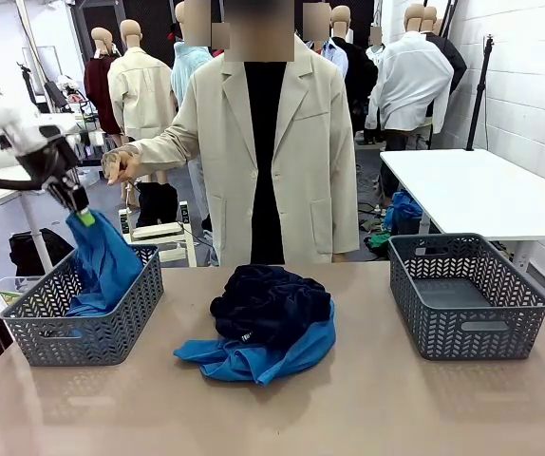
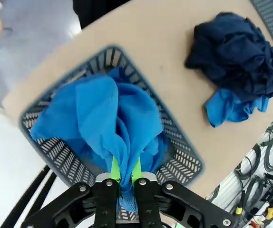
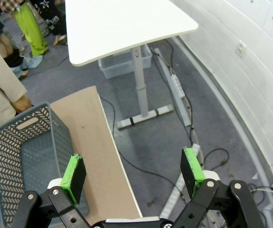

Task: Sort the tops and bottoms.
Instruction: Sort the clothes according to human instructions.

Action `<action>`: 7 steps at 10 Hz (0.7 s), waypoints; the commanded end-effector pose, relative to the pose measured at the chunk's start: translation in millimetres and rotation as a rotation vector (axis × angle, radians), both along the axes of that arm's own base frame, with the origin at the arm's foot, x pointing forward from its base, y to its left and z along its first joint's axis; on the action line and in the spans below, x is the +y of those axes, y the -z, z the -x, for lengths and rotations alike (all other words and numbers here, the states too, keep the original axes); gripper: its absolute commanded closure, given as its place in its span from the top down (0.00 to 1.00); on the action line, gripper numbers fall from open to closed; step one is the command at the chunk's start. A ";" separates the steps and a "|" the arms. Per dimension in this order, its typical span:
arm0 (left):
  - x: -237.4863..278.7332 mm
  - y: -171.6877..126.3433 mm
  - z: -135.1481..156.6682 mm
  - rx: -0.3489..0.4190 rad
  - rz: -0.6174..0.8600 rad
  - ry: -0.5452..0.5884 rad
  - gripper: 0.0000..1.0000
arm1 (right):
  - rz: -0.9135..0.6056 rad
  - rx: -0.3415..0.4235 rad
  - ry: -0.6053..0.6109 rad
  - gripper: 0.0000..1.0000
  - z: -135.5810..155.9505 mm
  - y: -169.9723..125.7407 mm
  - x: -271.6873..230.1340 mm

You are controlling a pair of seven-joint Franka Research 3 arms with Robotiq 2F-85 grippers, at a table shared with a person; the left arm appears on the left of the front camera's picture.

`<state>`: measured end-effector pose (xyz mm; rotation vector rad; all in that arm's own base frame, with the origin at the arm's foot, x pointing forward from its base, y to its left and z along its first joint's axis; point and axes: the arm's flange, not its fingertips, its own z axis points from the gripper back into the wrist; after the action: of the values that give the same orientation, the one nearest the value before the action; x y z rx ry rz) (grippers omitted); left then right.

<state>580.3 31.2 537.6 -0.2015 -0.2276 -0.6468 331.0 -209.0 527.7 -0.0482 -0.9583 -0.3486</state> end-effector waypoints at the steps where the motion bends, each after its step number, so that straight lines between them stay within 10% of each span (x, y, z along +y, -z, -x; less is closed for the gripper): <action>1: 15.7 29.7 -2.1 0.063 0.065 0.012 0.00 | -0.015 0.002 0.003 1.00 0.7 2.2 0.6; 7: 33.2 89.1 26.7 0.015 0.108 -0.061 0.00 | -0.015 0.002 0.003 1.00 0.7 2.2 0.6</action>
<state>565.0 66.5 441.7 -0.3343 -0.1930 -0.5593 331.0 -209.0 527.6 -0.0482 -0.9582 -0.3485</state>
